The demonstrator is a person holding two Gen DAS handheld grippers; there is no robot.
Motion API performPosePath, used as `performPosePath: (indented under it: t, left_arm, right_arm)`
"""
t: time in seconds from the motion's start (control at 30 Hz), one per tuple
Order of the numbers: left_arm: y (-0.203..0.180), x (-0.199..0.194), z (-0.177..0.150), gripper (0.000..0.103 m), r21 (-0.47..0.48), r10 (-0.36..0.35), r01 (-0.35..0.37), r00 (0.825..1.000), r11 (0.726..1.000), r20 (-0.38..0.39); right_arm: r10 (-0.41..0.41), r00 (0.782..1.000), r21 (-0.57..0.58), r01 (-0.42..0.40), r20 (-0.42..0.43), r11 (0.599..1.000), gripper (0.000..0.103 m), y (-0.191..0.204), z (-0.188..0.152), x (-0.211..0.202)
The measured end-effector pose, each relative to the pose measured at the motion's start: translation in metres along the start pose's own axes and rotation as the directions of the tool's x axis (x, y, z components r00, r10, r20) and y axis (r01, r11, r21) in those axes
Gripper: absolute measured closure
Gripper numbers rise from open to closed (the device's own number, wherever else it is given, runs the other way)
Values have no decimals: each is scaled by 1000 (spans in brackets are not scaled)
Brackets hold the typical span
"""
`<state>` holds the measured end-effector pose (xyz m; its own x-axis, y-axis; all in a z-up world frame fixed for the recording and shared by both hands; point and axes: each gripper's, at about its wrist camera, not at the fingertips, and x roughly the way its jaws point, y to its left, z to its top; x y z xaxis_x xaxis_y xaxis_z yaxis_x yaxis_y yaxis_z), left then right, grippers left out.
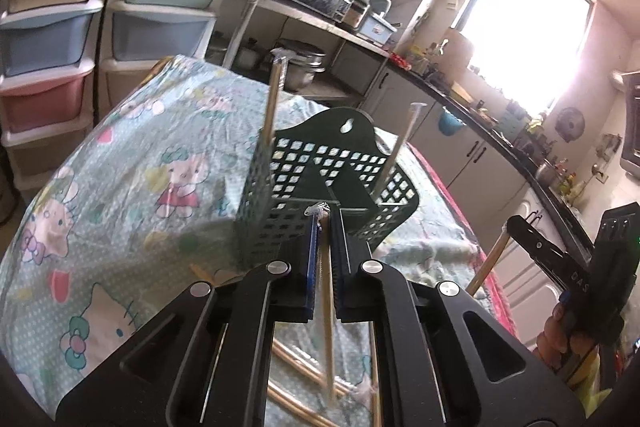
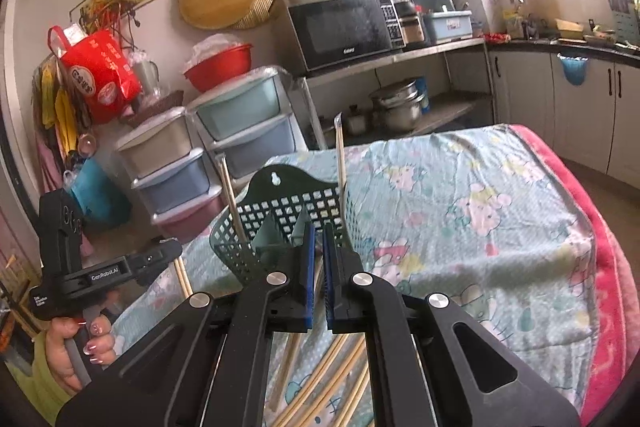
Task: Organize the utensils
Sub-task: 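Raise the left gripper's chopstick above the caddy while the right gripper carries its chopstick there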
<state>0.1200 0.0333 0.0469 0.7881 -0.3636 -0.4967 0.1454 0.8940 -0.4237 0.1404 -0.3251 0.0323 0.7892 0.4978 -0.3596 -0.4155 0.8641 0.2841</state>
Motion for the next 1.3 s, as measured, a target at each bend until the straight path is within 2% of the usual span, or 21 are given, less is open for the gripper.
performPosePath:
  t: [0.33,0.8,1.3]
  left_arm:
    - [-23,-5,13,100,45,-45,43,999,998,25]
    - [-57,-12,40,100,120,-98,86,991,989,91]
    - [-74,-16,86,100,155,-88,59,978,986,187]
  right_arm:
    - [-16,998,-13,17,68,1000,99,3,12,-21]
    - [-11,992,-34,16,128,999,99,13,26,-32]
    - [47,983,-69,-35,178,997,99,31,59,-26]
